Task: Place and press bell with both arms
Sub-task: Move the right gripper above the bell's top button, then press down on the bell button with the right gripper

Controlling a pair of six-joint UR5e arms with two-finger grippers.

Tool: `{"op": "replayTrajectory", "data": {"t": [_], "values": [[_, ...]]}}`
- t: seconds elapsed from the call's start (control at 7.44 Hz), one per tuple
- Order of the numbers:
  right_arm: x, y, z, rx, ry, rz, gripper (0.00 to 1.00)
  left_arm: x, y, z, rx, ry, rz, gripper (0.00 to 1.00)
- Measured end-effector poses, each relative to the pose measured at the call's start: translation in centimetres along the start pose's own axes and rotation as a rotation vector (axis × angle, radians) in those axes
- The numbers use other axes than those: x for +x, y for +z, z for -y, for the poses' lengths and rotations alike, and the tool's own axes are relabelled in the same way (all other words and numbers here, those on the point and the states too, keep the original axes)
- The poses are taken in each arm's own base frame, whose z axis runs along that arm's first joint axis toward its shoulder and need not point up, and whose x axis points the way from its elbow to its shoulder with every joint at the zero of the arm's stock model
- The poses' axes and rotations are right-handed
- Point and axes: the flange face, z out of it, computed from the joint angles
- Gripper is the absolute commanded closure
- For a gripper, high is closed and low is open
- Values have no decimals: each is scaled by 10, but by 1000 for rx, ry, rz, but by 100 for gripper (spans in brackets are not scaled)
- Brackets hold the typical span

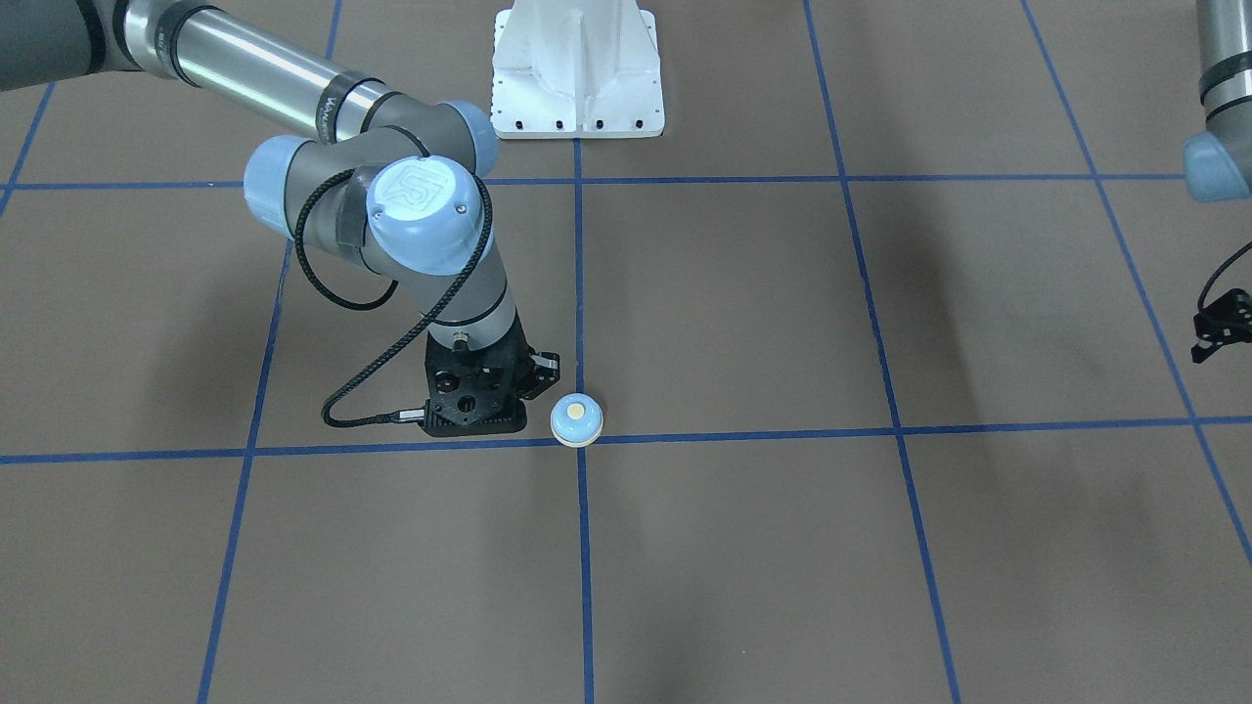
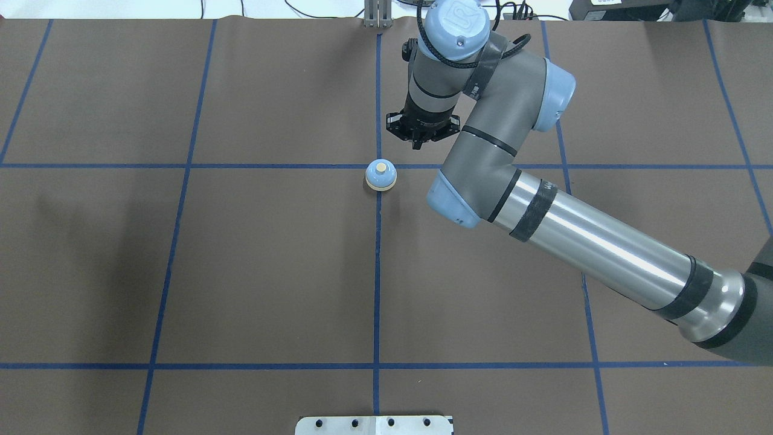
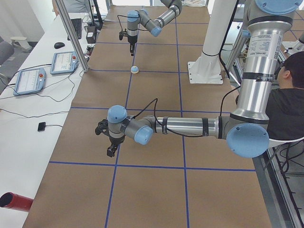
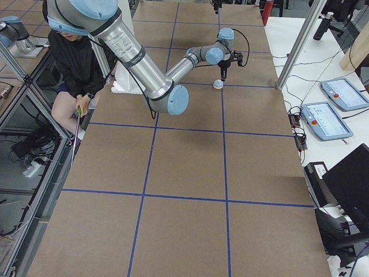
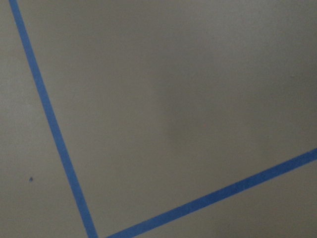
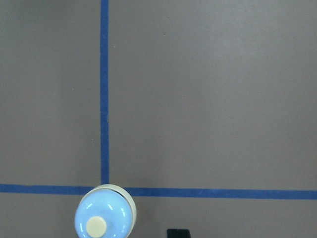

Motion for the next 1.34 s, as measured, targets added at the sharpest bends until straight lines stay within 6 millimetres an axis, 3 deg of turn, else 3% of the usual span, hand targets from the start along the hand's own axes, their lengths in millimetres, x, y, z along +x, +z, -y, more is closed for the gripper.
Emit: {"op": "replayTrajectory", "data": {"t": [0.27,0.67,1.34], "values": [[-24,8,-1,-10,-8,-5,100,-10,-34,-2,-48,32,18,0],[-61,19,4,-33,-12,-22,100,-10,-42,-4,-56,41,19,0],[-66,45,-1,-40,-22,-38,100,-10,-43,-5,-57,41,21,0]]}}
